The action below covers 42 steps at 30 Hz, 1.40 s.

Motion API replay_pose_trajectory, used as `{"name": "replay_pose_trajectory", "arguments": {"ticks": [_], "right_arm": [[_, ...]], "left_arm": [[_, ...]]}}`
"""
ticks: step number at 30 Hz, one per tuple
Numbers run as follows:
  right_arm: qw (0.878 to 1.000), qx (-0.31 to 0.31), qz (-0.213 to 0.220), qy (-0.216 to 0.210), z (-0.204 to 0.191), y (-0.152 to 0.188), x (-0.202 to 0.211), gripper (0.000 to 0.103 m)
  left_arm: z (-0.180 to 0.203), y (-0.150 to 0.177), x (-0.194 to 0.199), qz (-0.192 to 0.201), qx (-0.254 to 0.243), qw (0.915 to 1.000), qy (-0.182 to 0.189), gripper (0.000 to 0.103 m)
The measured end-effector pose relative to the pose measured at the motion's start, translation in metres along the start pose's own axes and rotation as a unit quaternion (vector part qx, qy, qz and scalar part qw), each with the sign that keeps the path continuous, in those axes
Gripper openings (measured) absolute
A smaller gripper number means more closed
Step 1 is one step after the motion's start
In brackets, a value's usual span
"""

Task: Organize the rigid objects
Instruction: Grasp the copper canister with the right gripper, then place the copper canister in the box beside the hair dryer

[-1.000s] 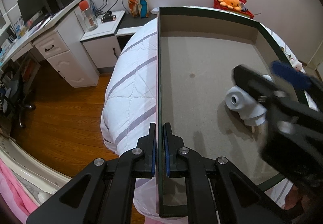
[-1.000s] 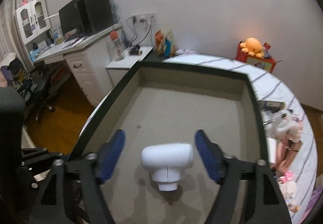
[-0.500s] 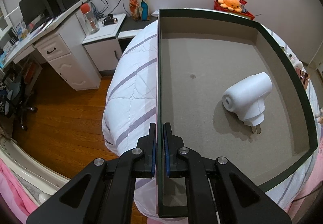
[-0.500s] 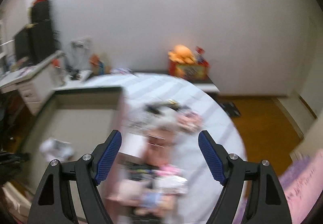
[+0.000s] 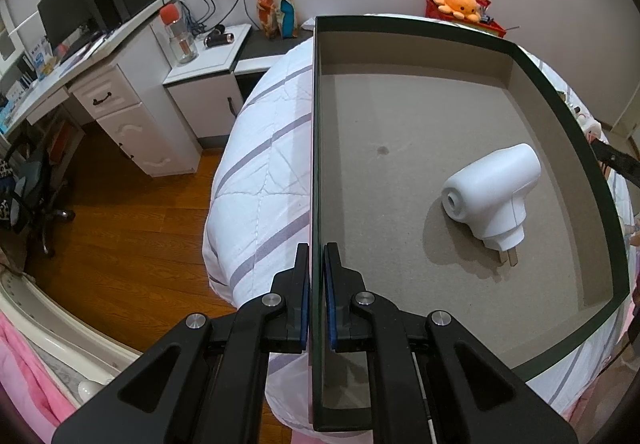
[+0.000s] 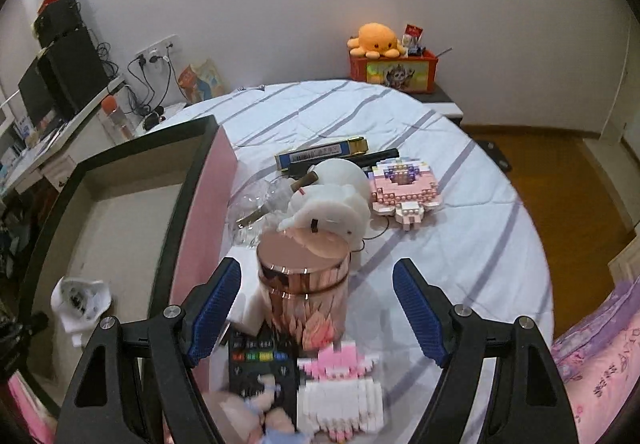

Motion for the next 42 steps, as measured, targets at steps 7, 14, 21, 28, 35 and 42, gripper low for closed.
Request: {"name": "replay_pose_trajectory", "arguments": {"ticks": [7,14,21,28,35,42], "right_arm": [[1.000,0.017,-0.002,0.001,-0.005,0.001,-0.005,0.048],[0.996,0.049,0.058,0.036,-0.022,-0.011,0.026,0.048],[0.990,0.075,0.123,0.000,-0.069,-0.028,0.071,0.048],[0.988,0.106,0.082,-0.076,-0.127,-0.003,0.063,0.048],[0.986,0.124,0.045,-0.098,-0.148,0.025,0.047,0.048],[0.985,0.132,0.034,-0.105,-0.155,0.035,0.040,0.049]], "left_arm": [[0.001,0.001,0.000,0.003,-0.002,1.0000,-0.002,0.006],[0.000,0.002,-0.001,0.002,0.001,1.0000,0.002,0.006],[-0.001,0.005,-0.004,-0.003,0.009,0.9999,0.010,0.006],[-0.002,0.008,-0.001,-0.003,0.008,0.9998,0.018,0.005],[-0.001,0.009,0.001,-0.006,0.004,0.9998,0.019,0.005],[0.003,0.010,0.003,-0.009,0.003,0.9997,0.022,0.005]]}}
Point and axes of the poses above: each gripper's, at about its wrist camera, not at the fingertips, and x roughly against the way its jaws point, z to its right, y to its underside, the point moved 5 cm from there along -x, roughly the way its jaws point, and after that the axes turned 14 degrees about z, right-handed, at the moved point
